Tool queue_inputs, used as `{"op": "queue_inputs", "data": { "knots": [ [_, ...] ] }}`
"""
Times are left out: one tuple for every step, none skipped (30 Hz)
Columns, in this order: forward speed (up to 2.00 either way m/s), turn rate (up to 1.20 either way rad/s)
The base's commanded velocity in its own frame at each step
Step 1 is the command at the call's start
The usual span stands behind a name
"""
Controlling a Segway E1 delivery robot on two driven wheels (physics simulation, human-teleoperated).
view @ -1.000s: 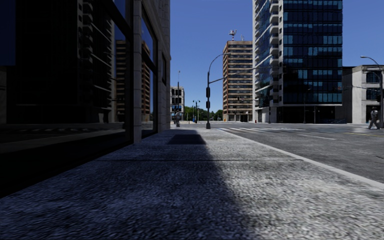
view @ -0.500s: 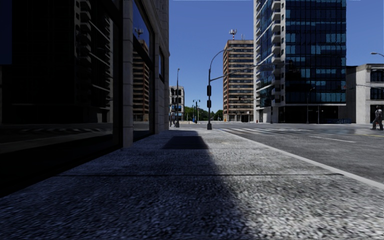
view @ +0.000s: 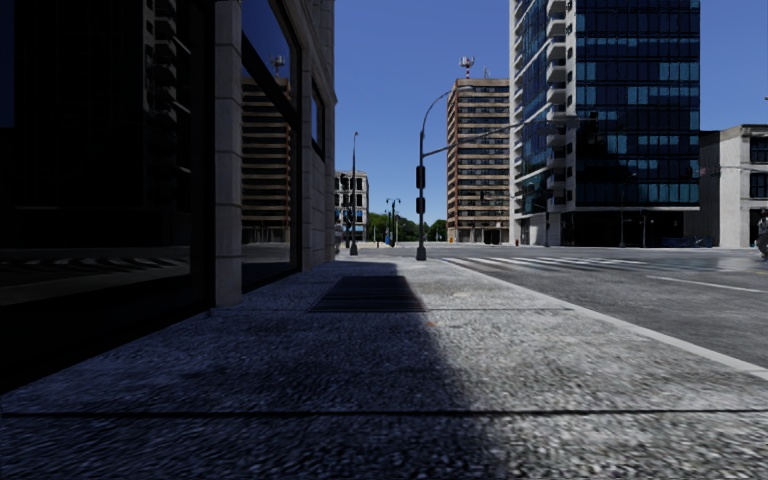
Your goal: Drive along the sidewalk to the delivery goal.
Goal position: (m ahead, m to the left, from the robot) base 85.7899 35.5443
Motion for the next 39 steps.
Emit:
{"op": "queue_inputs", "data": {
  "knots": [
    [2.00,0.00],
    [2.00,0.00],
    [2.00,0.00],
    [2.00,0.00],
    [2.00,0.00],
    [2.00,0.00],
    [2.00,0.00],
    [2.00,0.00],
    [2.00,0.00],
    [2.00,0.00],
    [2.00,0.00],
    [2.00,0.00],
    [2.00,0.00],
    [2.00,0.00],
    [2.00,0.00],
    [2.00,0.00],
    [2.00,0.00],
    [2.00,0.00],
    [2.00,0.00],
    [2.00,0.00],
    [2.00,0.00],
    [2.00,0.00],
    [2.00,0.00],
    [2.00,0.00],
    [2.00,0.00],
    [2.00,0.00],
    [2.00,0.00],
    [2.00,0.00],
    [2.00,0.00],
    [2.00,0.00],
    [2.00,0.00],
    [2.00,0.00],
    [2.00,0.00],
    [2.00,0.00],
    [2.00,0.00],
    [2.00,0.00],
    [2.00,0.00],
    [2.00,0.00],
    [2.00,0.00]
  ]
}}
